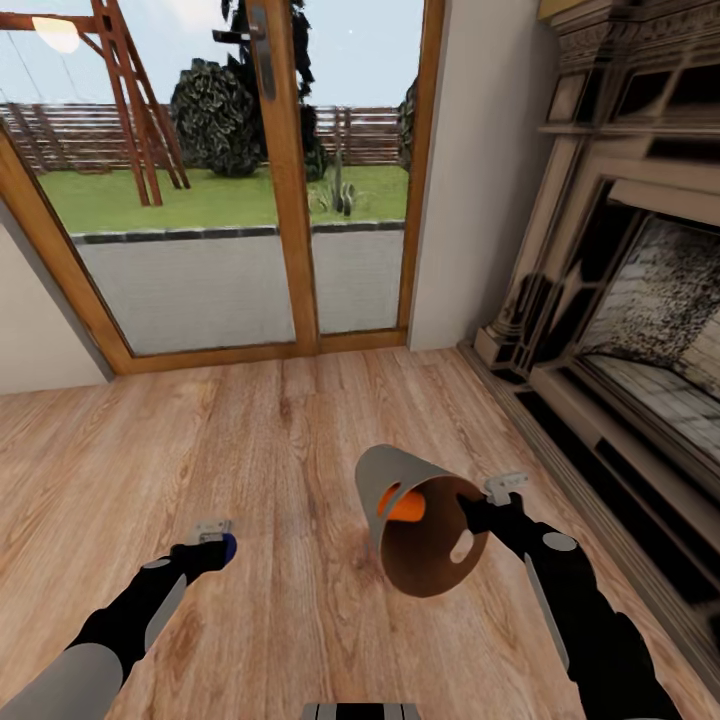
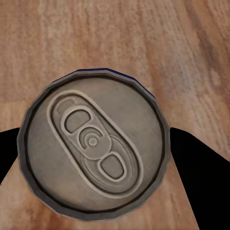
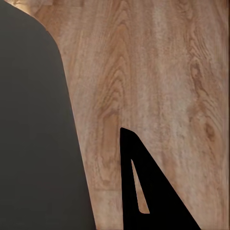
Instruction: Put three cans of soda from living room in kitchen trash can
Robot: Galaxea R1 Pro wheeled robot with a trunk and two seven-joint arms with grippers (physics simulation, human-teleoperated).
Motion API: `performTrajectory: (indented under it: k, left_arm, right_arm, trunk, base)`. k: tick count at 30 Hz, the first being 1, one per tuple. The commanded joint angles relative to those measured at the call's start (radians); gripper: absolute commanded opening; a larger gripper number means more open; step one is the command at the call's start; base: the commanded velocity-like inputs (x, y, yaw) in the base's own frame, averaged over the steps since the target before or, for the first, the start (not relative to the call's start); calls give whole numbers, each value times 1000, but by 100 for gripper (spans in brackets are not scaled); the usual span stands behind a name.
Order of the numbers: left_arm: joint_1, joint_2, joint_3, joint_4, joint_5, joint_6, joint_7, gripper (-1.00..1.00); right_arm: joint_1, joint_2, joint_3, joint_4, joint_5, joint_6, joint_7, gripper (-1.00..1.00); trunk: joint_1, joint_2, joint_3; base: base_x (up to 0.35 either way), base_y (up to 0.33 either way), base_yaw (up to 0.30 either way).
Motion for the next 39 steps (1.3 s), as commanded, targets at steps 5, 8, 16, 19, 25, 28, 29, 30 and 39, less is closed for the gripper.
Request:
performTrajectory:
  k: [5, 8, 16, 19, 25, 28, 29, 30, 39]
  left_arm:
    - [0, 1, 1, 1, 1, -36, 68, -100]
    - [1, 1, 0, 1, 2, -60, 115, -100]
    - [1, 0, -1, 1, 1, -78, 163, -100]
    - [1, -1, -1, 0, 2, -82, 183, -100]
    - [1, 0, -1, 0, 2, -103, 189, -100]
    - [1, 0, -1, 0, 2, -117, 189, -100]
    - [1, 0, -1, 0, 2, -121, 189, -100]
    - [1, 0, -1, -1, 2, -125, 188, -100]
    - [18, 2, 0, -218, 6, 21, 174, -100]
  right_arm:
    - [0, 0, -13, -2, -14, 3, 1, -100]
    - [0, 0, -16, -2, -15, 3, 1, -100]
    - [0, 0, -17, -1, -16, 3, 1, -100]
    - [0, 4, -16, -2, -13, 3, 1, -100]
    - [0, 7, -15, -2, -10, 3, -2, -100]
    - [0, 8, -14, -2, -9, 4, -3, -100]
    - [0, 8, -14, -2, -8, 5, -3, -100]
    - [0, 9, -12, -3, -8, 9, -4, -100]
    - [-1, 7, -10, -13, -6, 109, -9, -100]
  trunk:
    - [0, 0, 0]
    - [0, 0, 0]
    - [0, 0, 0]
    - [0, 0, 0]
    - [0, 0, 0]
    - [0, 0, 0]
    - [0, 0, 0]
    - [0, 0, 0]
    - [0, 0, 0]
  base:
    - [0, 0, 0]
    - [0, 0, 0]
    - [0, 0, 0]
    - [0, 0, 0]
    - [0, 0, 0]
    - [0, 0, 0]
    - [0, 0, 0]
    - [0, 0, 0]
    - [0, 0, 0]
